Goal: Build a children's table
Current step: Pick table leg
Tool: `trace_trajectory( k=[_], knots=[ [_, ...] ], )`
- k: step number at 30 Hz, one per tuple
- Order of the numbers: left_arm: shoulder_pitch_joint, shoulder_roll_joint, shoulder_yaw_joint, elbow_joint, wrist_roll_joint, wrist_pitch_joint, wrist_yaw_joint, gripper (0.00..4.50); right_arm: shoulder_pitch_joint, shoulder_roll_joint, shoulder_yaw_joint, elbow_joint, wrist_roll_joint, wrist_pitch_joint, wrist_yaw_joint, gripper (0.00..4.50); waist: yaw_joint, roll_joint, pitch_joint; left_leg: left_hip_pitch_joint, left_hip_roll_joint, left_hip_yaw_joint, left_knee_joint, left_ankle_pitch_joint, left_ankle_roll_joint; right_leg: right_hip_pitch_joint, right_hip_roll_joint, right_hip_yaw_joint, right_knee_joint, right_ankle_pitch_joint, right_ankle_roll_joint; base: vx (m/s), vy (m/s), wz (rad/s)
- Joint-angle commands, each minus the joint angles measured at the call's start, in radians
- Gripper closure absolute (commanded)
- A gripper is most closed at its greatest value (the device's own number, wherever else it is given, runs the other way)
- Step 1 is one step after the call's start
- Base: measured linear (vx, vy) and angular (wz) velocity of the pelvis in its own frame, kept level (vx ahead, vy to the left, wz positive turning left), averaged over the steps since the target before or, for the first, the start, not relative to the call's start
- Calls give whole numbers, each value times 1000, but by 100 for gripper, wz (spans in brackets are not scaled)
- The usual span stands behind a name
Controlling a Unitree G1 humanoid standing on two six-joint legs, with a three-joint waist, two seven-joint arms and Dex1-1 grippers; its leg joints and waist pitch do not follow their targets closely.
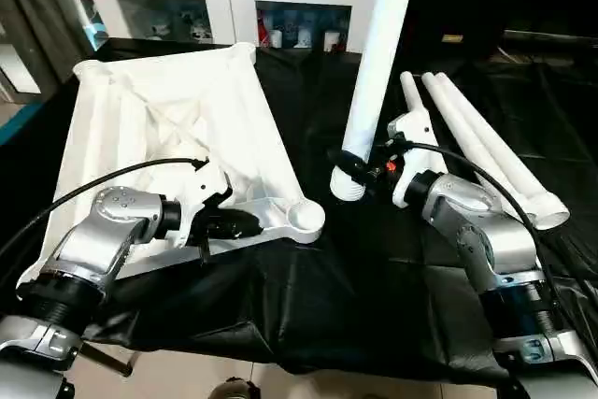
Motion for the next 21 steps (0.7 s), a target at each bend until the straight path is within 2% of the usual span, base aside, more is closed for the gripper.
trace_trajectory(
  k=[1, 7, 8, 10, 13, 15, 17, 20, 21],
  knots=[
    [17, 11, -7, 2, 31, -4, 2, 379, -29, -4, -4, 4, -3, -17, 9, 262, -3, 10, -74, 31, 63, -26, -79, -221, -31, 32, -91, 52, -69, -98, -255, 0, 0, 0],
    [19, 5, -22, 48, 95, -67, 52, 331, -47, 8, -1, 32, -10, -32, 19, 262, 0, 11, -79, 30, 64, -26, -77, -197, -25, 34, -91, 51, -66, -52, -256, 0, 0, 0],
    [16, 7, -22, 56, 101, -76, 54, 331, -48, 9, 0, 32, -8, -30, 22, 262, -1, 1, -77, 31, 63, -24, -78, -205, -23, 34, -91, 51, -69, -64, -254, 0, 0, 0],
    [12, 7, -15, 65, 97, -78, 53, 328, -49, 11, 5, 30, -6, -26, 29, 262, 0, 7, -76, 31, 63, -25, -78, -211, -23, 33, -93, 52, -69, -94, -249, 0, 0, 0],
    [15, 6, 5, 55, 77, -59, 33, 328, -48, 10, 10, 22, -3, -21, 38, 262, -1, 9, -77, 32, 64, -25, -79, -215, -29, 31, -93, 53, -69, -103, -249, 0, 0, 0],
    [19, -2, 22, 40, 49, -44, 13, 357, -47, 10, 2, 18, 10, -9, 43, 262, -1, 7, -77, 31, 64, -25, -78, -205, -27, 32, -92, 52, -67, -87, -252, 0, 0, 0],
    [21, -11, 33, 36, 29, -37, 0, 357, -47, 11, -5, 18, 22, 2, 49, 262, 0, 7, -80, 30, 63, -23, -74, -176, -16, 33, -92, 52, -64, -45, -263, 0, 0, 0],
    [22, -14, 33, 38, 24, -32, -7, 395, -46, 11, -2, 18, 22, 5, 56, 262, -1, 7, -80, 29, 63, -23, -73, -171, -7, 33, -91, 51, -63, -37, -264, 0, 0, 0],
    [22, -18, 33, 42, 22, -33, -9, 395, -46, 10, 2, 18, 20, 6, 61, 262, 0, 8, -80, 29, 62, -23, -73, -173, -7, 34, -92, 51, -64, -39, -264, 0, 0, 0]
  ],
)
